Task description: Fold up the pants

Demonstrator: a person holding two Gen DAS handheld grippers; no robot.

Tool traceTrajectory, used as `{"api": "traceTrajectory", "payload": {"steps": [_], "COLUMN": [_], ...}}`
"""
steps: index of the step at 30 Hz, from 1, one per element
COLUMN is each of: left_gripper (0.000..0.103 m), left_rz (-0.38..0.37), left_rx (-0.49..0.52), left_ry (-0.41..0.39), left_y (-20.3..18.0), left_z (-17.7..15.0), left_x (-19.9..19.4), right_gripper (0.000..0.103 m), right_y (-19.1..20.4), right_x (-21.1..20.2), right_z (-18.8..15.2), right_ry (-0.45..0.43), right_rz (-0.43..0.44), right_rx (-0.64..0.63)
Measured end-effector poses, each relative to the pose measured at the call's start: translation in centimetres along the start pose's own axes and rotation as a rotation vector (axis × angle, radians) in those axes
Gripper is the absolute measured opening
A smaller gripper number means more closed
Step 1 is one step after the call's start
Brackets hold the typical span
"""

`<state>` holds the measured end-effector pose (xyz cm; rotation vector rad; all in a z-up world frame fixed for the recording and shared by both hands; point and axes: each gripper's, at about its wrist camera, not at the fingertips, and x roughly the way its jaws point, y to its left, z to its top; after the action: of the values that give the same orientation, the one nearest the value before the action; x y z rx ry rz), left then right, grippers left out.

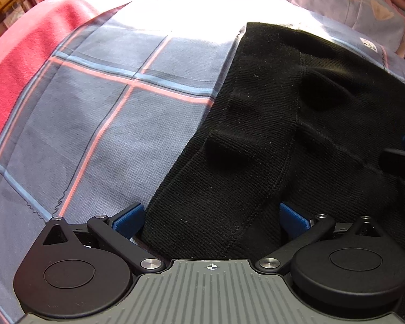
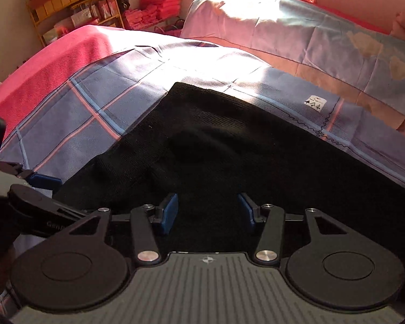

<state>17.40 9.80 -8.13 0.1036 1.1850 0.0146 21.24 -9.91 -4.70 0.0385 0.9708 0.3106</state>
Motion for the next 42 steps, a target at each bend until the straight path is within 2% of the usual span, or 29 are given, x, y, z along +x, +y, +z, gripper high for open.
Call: {"api": "traceTrajectory", "payload": {"steps": [2,4,5,6,7,8,10,12,14,16,19,20,21,22,23,25,27,29,30,31,32,33,34,35,36,38,40,42], "left_gripper": [0.103,0.103,0.103,0.103,0.103,0.103,0.103,0.103,0.103,0.103,0.103,0.103,0.103,0.103,0.103,0.103,0.103,0.103,0.103,0.103,0.103,0.103,0.103,0.103,0.103,0.103,0.103,0.103], "left_rz": [-0.005,-0.008,-0.010,-0.011,-0.012,-0.014,-0.017,-0.016,-0.016,-0.015,-0.019,-0.021,-0.022,-0.021,-0.020,-0.020,-0.020,-0.021,-0.020,-0.018,-0.013,-0.001,0.014,0.015,0.011,-0.004,-0.041,-0.080], "left_rx": [0.003,0.007,0.009,0.012,0.016,0.018,0.020,0.021,0.021,0.024,0.029,0.030,0.030,0.032,0.032,0.034,0.038,0.040,0.039,0.034,0.029,0.022,0.007,-0.007,-0.017,-0.016,0.006,0.043], "left_ry": [0.003,0.004,0.005,0.007,0.007,0.008,0.011,0.013,0.011,0.011,0.015,0.016,0.016,0.018,0.018,0.019,0.022,0.024,0.028,0.035,0.043,0.056,0.067,0.065,0.058,0.034,0.008,-0.004], "left_y": [0.0,0.1,0.1,0.1,0.2,0.2,0.3,0.3,0.3,0.3,0.3,0.4,0.4,0.4,0.4,0.4,0.4,0.4,0.3,0.3,0.3,0.2,0.1,-0.1,-0.4,-1.1,-2.7,-4.7], "left_z": [0.1,0.1,0.1,0.1,0.2,0.2,0.3,0.3,0.3,0.4,0.4,0.4,0.4,0.5,0.5,0.5,0.6,0.6,0.7,0.9,0.9,1.1,1.3,1.3,1.4,1.3,1.1,0.8], "left_x": [0.0,0.0,0.0,0.1,0.1,0.1,0.2,0.2,0.2,0.2,0.2,0.3,0.3,0.3,0.3,0.3,0.4,0.4,0.4,0.4,0.4,0.2,-0.3,-0.7,-1.4,-2.6,-3.7,-3.9], "right_gripper": [0.055,0.057,0.059,0.059,0.059,0.059,0.059,0.060,0.062,0.063,0.063,0.066,0.073,0.076,0.078,0.078,0.079,0.072,0.073,0.073,0.074,0.075,0.075,0.075,0.073,0.073,0.073,0.073], "right_y": [0.6,1.5,2.0,2.6,3.3,3.4,2.9,2.5,2.1,1.8,1.8,1.4,1.0,0.7,0.3,-0.4,0.5,0.3,0.1,-0.2,-0.5,-0.9,-1.4,-1.6,-1.4,-2.2,-3.8,-5.7], "right_x": [-0.9,-0.5,-0.4,-1.3,-1.9,-2.5,-4.1,-4.7,-4.2,-3.0,-5.4,-6.2,-6.6,-6.8,-6.4,-5.2,-6.0,-7.9,-8.8,-9.4,-9.5,-9.0,-8.2,-8.4,-9.5,-11.9,-14.1,-15.2], "right_z": [-2.6,-5.7,-7.0,-7.7,-7.8,-7.6,-7.2,-7.1,-7.8,-9.2,-9.3,-9.2,-9.1,-9.6,-9.9,-11.2,-11.2,-11.3,-11.5,-11.8,-12.3,-12.8,-13.6,-14.1,-14.4,-15.0,-16.0,-16.9], "right_ry": [0.047,0.147,0.163,0.111,0.121,0.119,0.051,0.023,0.074,0.193,0.155,0.118,0.093,0.081,0.096,0.193,0.197,0.139,0.092,0.052,0.044,0.075,0.159,0.172,0.139,0.085,0.011,-0.028], "right_rz": [0.052,0.120,0.120,0.094,0.081,0.080,0.087,0.032,-0.004,-0.020,0.009,0.000,-0.023,-0.071,-0.113,-0.142,-0.137,-0.106,-0.117,-0.166,-0.215,-0.234,-0.221,-0.206,-0.196,-0.206,-0.275,-0.395], "right_rx": [0.034,0.078,0.082,0.048,0.028,0.049,0.122,0.152,0.175,0.222,0.264,0.299,0.317,0.325,0.327,0.345,0.294,0.335,0.352,0.357,0.361,0.367,0.389,0.388,0.371,0.413,0.473,0.500]}}
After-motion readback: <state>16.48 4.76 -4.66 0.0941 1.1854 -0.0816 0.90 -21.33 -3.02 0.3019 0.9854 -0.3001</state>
